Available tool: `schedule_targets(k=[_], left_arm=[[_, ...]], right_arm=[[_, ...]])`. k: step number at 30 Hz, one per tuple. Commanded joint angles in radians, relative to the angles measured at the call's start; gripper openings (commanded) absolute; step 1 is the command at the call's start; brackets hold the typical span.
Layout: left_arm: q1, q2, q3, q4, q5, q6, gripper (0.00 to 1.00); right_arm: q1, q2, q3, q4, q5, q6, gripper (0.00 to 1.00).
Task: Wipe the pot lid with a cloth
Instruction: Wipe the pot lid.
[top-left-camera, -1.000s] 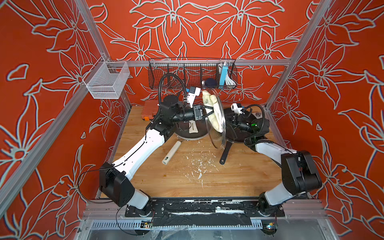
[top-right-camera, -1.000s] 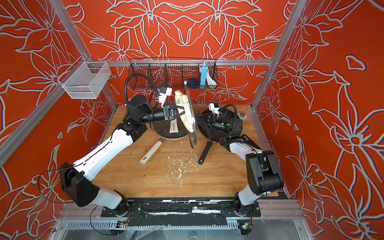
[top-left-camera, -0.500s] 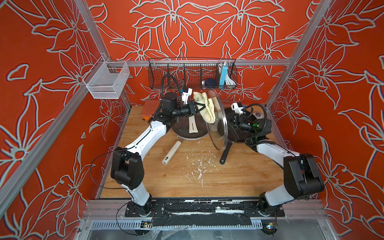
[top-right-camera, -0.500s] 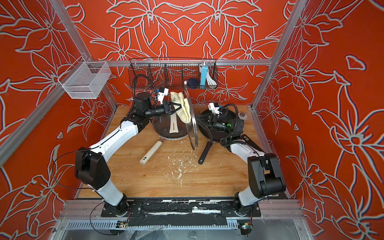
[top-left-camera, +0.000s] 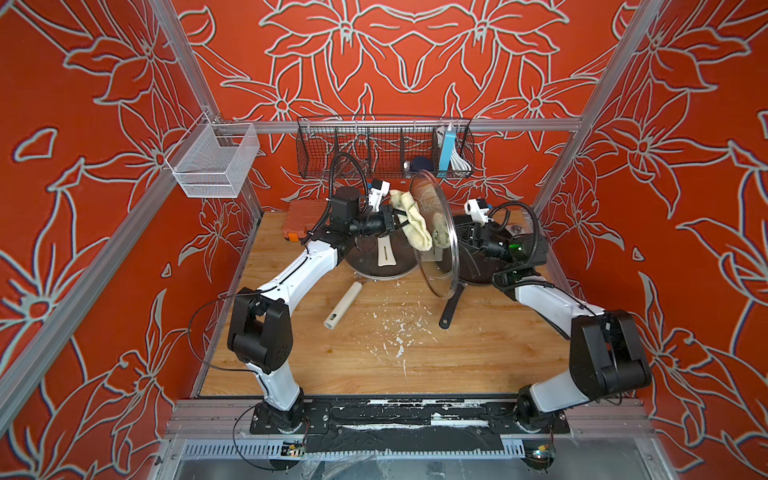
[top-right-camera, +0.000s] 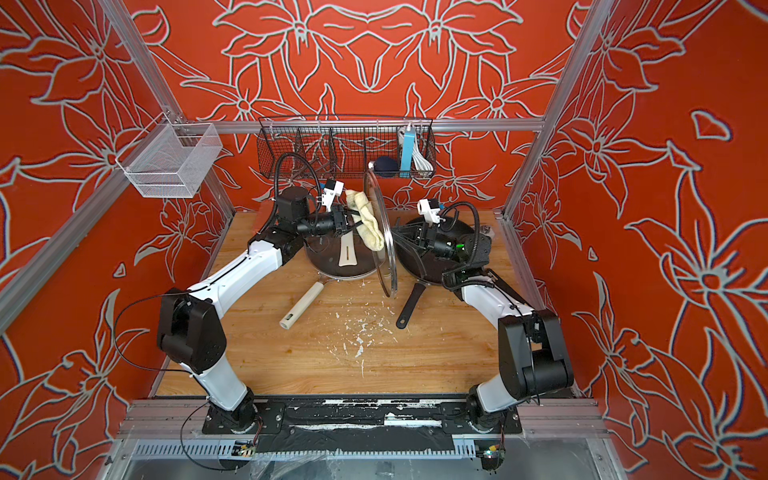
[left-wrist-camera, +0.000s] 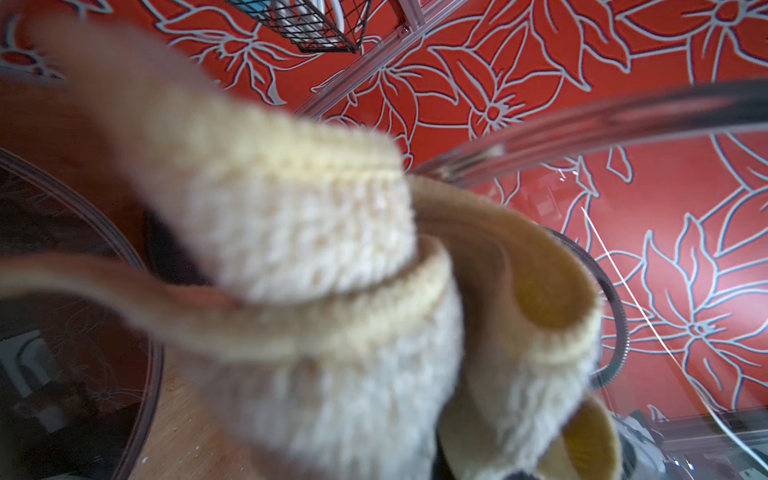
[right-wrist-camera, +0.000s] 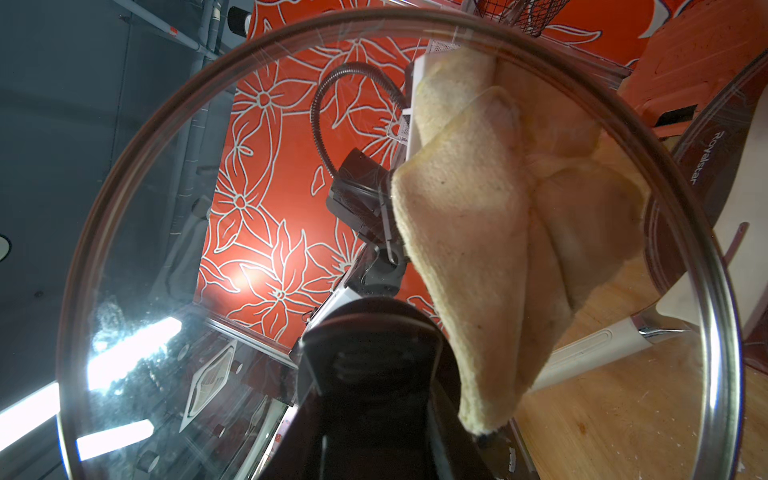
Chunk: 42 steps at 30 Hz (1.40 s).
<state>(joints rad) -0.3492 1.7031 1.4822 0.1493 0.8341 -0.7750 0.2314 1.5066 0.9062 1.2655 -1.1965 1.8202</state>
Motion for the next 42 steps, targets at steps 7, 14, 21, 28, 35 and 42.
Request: schedule_targets(k=[7,14,21,28,35,42], left_arm=[[-0.079,-0.135,0.096,-0.027,0.014,0.057,0.00],[-0.148,-0.211,0.049,-0.024,0.012,0.064,0.00],[-0.209,-0.296,-0.130,0.045,-0.011,0.026,0.00],[-0.218,-0.308,-0.268,0.068,-0.042,0.032,0.00],[-0.215,-0.247,-0.325,0.059,-0.058,0.071,0.00],[-0.181,-0.168,-0.335,0.039,-0.063,0.102,0.00]], right_arm=[[0.007,0.000,0.025,0.144,0.062,0.025,0.00],[0.007,0.021,0.024,0.137,0.085,0.025,0.00],[0.006,0.040,0.052,0.117,0.095,0.022,0.00],[0.007,0.039,0.078,0.127,0.100,0.042,0.00],[0.008,0.033,0.093,0.115,0.102,0.040,0.00],[0.008,0.031,0.100,0.118,0.106,0.044,0.00]])
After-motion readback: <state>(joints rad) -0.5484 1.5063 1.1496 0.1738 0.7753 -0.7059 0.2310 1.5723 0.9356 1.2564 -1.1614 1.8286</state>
